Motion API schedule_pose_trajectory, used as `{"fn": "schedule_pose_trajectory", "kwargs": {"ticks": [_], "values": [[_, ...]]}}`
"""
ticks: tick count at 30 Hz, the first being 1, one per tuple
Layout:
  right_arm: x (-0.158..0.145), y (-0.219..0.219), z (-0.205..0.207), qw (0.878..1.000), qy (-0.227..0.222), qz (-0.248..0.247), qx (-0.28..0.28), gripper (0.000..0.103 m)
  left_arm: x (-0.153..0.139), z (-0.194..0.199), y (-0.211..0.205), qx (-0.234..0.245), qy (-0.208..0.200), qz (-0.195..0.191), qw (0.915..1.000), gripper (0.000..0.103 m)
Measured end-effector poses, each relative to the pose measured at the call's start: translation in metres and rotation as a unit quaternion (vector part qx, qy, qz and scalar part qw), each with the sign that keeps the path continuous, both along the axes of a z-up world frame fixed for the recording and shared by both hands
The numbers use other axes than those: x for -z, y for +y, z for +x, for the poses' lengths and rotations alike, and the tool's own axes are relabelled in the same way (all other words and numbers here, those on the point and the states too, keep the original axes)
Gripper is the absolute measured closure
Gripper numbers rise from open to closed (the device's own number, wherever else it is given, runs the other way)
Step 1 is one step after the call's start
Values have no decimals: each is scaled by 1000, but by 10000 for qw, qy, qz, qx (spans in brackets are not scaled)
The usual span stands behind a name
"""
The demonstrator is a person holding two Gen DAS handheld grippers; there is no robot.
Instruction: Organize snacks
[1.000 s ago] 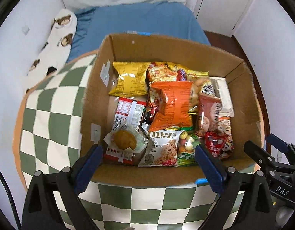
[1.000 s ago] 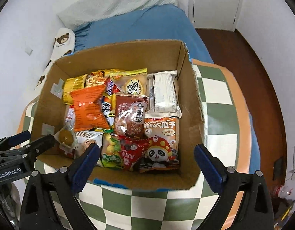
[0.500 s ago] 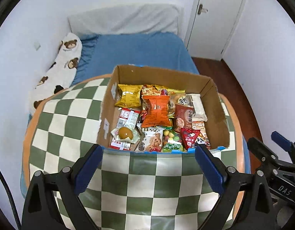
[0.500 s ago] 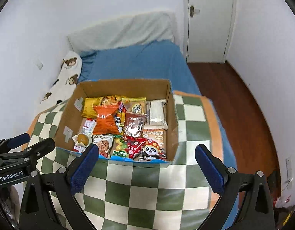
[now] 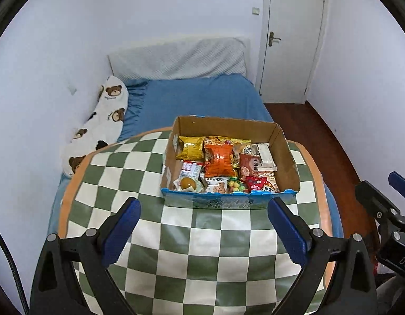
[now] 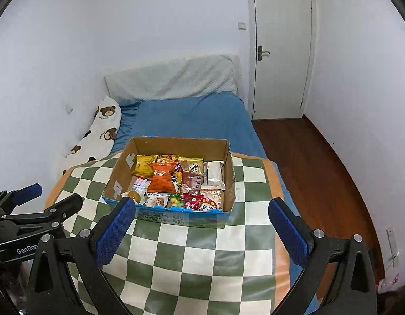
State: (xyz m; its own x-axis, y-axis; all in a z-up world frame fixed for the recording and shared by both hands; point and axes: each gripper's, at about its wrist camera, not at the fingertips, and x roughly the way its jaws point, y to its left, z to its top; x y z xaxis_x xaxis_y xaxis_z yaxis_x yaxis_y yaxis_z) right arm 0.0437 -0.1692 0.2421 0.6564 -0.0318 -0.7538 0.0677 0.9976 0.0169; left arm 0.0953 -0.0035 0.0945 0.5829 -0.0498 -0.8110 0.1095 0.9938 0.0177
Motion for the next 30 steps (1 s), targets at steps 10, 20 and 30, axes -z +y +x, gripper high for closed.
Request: {"fn": "schedule_pose_trajectory", "kwargs": {"ticks": [10,20,30], "values": [[-25,8,-31,9998,-160,29,-126,0,-22,-33,10,-105,-171,-20,9998,4],[-6,5,-13,10000,-30,-71,-46,0,-4,-16,5,-149,-176,17,9997,1],[36,-12,40,9994,172,-135,262,0,27,31,-6,-210,35,174,9996,1]]}}
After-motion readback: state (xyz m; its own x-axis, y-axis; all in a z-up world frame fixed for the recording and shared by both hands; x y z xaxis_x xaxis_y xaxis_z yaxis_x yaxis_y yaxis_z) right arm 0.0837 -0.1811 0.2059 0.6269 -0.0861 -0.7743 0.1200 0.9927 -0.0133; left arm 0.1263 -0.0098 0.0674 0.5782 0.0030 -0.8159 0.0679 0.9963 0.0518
